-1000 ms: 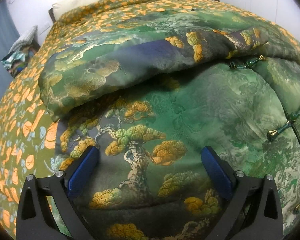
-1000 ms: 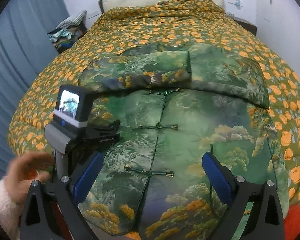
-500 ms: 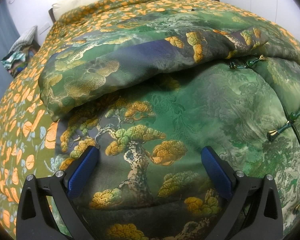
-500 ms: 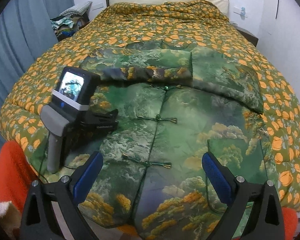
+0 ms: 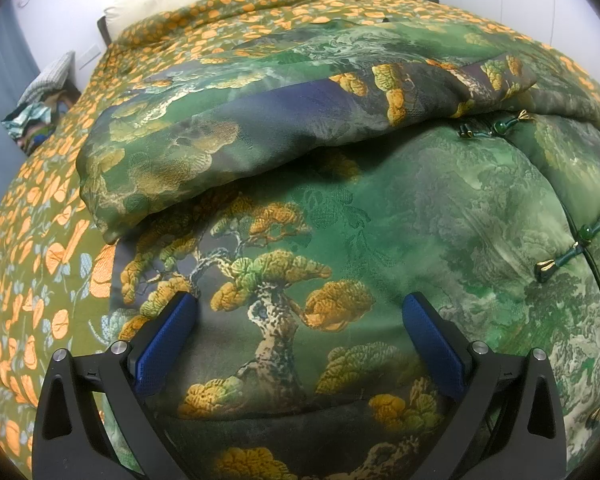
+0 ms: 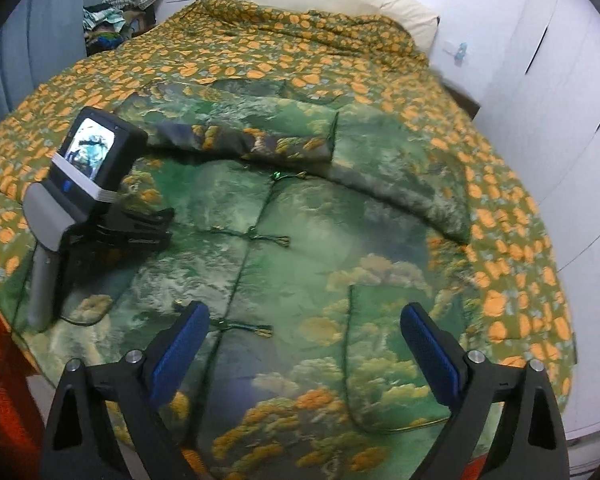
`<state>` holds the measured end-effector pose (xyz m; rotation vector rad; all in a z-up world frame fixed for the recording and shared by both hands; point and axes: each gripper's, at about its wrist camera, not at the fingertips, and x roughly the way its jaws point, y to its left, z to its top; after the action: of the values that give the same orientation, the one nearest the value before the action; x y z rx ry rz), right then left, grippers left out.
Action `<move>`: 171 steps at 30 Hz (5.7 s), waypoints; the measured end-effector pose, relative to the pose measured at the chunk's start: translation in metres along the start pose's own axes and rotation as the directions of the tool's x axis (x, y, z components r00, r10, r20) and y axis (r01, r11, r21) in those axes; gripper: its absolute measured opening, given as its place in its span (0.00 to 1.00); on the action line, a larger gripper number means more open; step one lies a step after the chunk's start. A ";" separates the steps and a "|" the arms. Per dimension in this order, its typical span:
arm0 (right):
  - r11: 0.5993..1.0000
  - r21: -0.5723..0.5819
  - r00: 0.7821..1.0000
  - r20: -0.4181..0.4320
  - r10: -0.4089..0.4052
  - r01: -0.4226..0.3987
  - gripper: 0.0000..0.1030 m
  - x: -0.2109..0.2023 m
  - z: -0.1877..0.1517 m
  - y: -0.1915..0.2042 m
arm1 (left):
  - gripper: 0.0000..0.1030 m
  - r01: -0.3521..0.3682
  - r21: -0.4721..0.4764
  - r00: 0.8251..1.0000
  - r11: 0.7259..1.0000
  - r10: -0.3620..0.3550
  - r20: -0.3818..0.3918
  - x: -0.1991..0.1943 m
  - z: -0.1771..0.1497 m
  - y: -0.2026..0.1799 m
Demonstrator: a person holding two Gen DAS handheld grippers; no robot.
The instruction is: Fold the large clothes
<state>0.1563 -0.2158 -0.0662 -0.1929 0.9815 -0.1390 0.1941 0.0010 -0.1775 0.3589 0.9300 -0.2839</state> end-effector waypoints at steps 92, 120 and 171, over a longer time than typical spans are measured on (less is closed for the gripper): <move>0.555 -0.689 0.866 0.229 -0.444 0.467 0.94 0.061 -0.061 0.088 | 1.00 0.000 -0.001 1.000 1.000 0.000 0.000 0.000 0.000 -0.001; 0.577 -0.699 0.890 0.200 -0.410 0.423 0.94 0.058 -0.061 0.091 | 1.00 -0.001 -0.002 1.000 1.000 0.001 0.000 0.001 0.000 0.000; 0.976 0.088 0.976 -0.063 0.207 -0.201 0.95 0.017 0.000 -0.016 | 1.00 -0.001 -0.003 1.000 1.000 0.001 0.000 0.001 0.001 -0.001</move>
<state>0.1652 -0.2347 -0.0760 -0.0119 1.0589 0.0034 0.1947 -0.0001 -0.1779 0.3569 0.9300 -0.2817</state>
